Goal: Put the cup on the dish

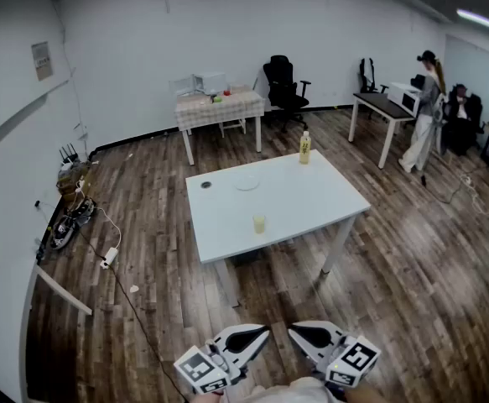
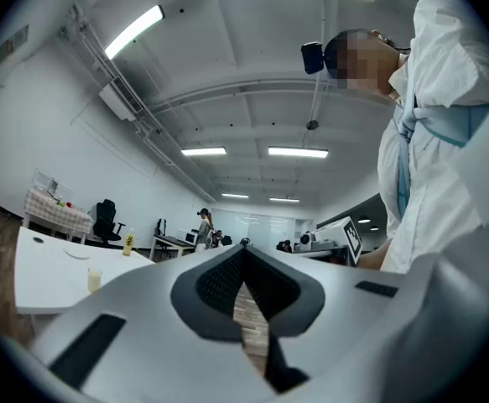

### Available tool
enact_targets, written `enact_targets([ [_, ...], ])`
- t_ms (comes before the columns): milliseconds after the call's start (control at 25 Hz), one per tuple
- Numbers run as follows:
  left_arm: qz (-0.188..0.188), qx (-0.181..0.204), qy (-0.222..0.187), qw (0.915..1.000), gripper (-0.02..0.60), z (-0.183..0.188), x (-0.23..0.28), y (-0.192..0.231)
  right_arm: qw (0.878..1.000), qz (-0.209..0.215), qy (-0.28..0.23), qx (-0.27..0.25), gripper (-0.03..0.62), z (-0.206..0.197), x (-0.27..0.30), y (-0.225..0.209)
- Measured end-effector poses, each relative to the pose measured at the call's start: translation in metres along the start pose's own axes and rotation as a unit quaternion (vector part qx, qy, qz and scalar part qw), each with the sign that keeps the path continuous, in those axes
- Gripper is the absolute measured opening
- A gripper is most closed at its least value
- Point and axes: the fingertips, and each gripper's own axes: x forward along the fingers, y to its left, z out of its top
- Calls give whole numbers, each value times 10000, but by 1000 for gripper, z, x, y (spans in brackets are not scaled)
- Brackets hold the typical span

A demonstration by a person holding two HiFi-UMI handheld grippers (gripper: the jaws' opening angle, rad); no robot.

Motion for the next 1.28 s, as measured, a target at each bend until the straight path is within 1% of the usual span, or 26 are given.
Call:
enact_targets([
  [280, -9, -40, 151, 9999, 0, -16, -5, 13, 10000, -51, -32, 22, 31, 2, 5, -5],
  [440, -46, -32, 107, 9999, 0, -12, 1, 11, 10000, -51, -31, 31, 31, 2, 4, -8],
  [720, -47, -77, 143, 9999, 0, -18, 0, 17, 9986, 122, -433, 263, 34, 12, 7, -9],
  [1000, 22, -204, 250, 9995, 0, -23, -3, 26, 9995, 164, -236, 133, 34, 4, 16, -8],
  [1280, -77, -118, 110, 9998, 0, -12, -3, 32, 9995, 121, -207, 218, 34, 2, 28, -11],
])
